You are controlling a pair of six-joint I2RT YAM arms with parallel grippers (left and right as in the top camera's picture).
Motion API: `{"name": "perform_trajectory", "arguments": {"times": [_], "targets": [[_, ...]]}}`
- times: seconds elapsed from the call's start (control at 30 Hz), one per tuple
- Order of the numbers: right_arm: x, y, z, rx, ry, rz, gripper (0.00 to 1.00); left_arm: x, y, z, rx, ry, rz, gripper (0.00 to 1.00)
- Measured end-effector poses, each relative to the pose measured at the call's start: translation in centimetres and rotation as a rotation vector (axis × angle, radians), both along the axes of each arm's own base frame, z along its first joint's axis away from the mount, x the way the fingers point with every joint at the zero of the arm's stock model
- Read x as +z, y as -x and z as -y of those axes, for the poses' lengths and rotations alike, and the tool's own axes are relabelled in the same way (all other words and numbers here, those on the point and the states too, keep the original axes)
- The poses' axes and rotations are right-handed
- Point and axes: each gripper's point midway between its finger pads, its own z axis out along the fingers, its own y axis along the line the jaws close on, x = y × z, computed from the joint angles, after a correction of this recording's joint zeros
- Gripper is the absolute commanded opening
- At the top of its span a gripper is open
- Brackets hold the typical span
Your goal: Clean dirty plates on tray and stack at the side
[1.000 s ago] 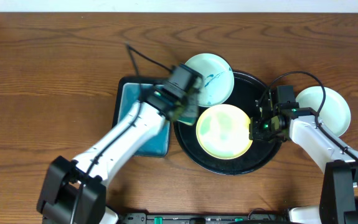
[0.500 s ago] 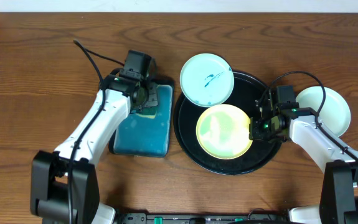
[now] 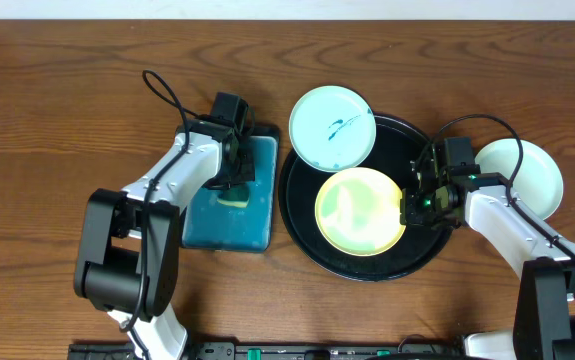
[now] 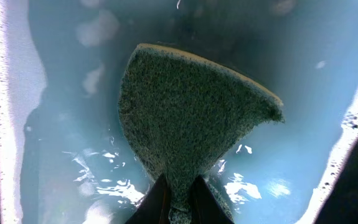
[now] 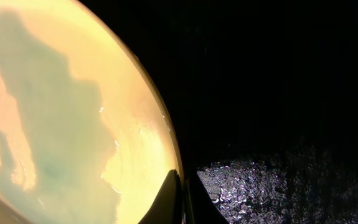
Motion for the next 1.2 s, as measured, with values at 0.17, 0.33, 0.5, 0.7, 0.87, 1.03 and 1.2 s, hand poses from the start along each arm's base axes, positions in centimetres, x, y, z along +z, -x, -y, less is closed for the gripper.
{"name": "perform_trajectory", "arguments": {"times": [0.17,0.33,0.5,0.7,0.87,1.03,1.2], "targets": [[0.0,0.0,0.0,0.0,0.0,0.0,0.01,-0.4,0.0,0.0,0.0,-0.002,-0.01,0.08],[0.0,0.0,0.0,0.0,0.0,0.0,0.01,-0.5,0.1,0.1,-0.001,0.002,-0.013,0.07],[0.0,0.0,0.0,0.0,0.0,-0.001,0.01,-0.4,0.1,0.3,-0.001,0.023,-0.016,0.07],[0.0,0.0,0.0,0.0,0.0,-0.001,0.01,0.8,0.2,0.5,-0.045,0.034,0.003,0.07],[0.0,0.0,0.0,0.0,0.0,-0.001,0.01,4.5,-0.4,0.9,-0.08,0.062,0.102,0.08],[0.0,0.0,0.0,0.0,0.0,-0.001,0.01,6.4,-0.6,0.8,-0.086,0.072,0.154,0.07],[0.0,0.1,0.0,0.0,0.0,-0.002,0.01,5.6,-0.3,0.8,-0.088,0.065,0.125,0.08]]}}
